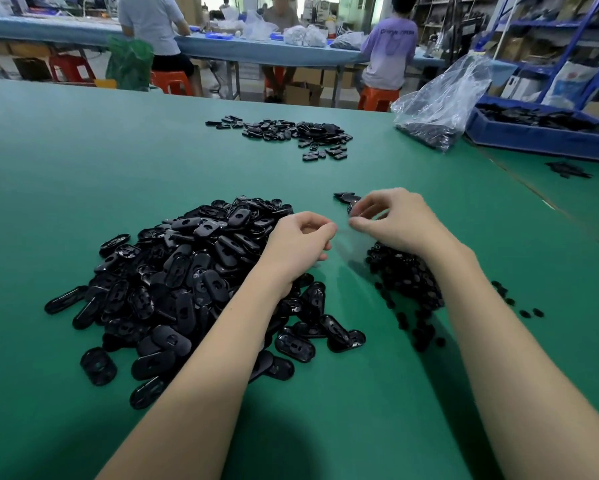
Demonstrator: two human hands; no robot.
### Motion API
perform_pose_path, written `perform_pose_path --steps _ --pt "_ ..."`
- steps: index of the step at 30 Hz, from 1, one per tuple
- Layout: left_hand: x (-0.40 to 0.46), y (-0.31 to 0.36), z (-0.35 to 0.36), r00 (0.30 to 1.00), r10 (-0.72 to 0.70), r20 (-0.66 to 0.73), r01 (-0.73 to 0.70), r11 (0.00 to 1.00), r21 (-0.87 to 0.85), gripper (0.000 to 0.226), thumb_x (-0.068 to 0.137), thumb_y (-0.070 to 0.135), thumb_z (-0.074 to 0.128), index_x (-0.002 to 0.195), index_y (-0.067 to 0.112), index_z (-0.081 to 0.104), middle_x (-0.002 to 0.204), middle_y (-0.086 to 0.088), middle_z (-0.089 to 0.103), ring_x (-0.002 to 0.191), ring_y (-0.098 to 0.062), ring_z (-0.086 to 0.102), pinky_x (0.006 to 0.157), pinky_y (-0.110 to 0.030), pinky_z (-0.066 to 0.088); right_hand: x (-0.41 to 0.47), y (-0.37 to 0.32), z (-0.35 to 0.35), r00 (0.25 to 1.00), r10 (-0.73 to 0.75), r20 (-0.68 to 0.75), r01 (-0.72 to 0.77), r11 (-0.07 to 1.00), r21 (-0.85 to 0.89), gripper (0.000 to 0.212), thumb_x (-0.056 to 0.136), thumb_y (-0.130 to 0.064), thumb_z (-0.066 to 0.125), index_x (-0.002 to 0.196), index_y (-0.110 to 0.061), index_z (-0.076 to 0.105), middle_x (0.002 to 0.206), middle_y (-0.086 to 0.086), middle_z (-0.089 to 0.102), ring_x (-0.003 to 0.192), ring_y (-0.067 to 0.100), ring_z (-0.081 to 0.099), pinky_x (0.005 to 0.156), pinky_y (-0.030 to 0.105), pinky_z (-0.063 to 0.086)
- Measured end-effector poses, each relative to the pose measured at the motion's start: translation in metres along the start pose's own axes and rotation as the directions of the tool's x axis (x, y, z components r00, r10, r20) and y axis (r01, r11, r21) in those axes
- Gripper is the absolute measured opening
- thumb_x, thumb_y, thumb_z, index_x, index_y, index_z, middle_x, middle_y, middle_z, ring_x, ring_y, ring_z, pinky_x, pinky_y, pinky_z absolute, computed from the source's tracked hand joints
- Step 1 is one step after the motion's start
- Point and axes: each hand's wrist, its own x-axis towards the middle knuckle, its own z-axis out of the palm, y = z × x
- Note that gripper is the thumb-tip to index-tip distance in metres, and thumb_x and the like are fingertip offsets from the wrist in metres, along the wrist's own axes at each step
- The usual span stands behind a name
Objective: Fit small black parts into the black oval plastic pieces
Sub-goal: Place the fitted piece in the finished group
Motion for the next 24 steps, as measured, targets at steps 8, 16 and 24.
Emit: perform_pose_path --steps 8,16,24 --pt "-0.006 0.011 0.004 1.0 -0.013 -0.026 0.013 1.0 0.0 0.036 0.104 0.039 0.048 0.087 0.016 0.07 0.091 0.004 0.073 0.076 -0.013 0.067 0.073 -0.03 0.06 -0.039 -0.034 -0.003 0.832 -0.017 0.555 0.165 0.962 -0.218 0.015 0.082 -0.036 0.081 0.095 -0.042 0.078 0.092 -0.019 0.077 0.085 0.003 0.069 0.083 0.023 0.051" --pt "-0.013 0.016 0.005 0.999 0.007 -0.033 -0.003 0.992 0.123 0.05 0.106 0.046 0.038 0.083 0.018 0.073 0.086 0.008 0.073 0.073 -0.012 0.065 0.078 -0.034 0.054 -0.043 -0.042 0.017 0.827 -0.091 0.555 0.214 0.963 -0.161 0.038 0.077 -0.037 0.087 0.109 -0.042 0.068 0.09 -0.019 0.071 0.077 -0.009 0.059 0.065 0.015 0.04" --pt "-0.014 0.013 0.003 1.0 0.022 -0.002 -0.022 0.992 0.121 0.053 0.104 0.047 0.041 0.065 0.03 0.073 0.066 0.013 0.07 0.066 -0.009 0.065 0.072 -0.03 0.052 -0.041 -0.039 0.011 0.883 -0.17 0.438 0.243 0.963 -0.116 0.014 0.081 -0.024 0.083 0.085 -0.031 0.072 0.089 -0.012 0.074 0.076 0.002 0.063 0.07 0.02 0.046"
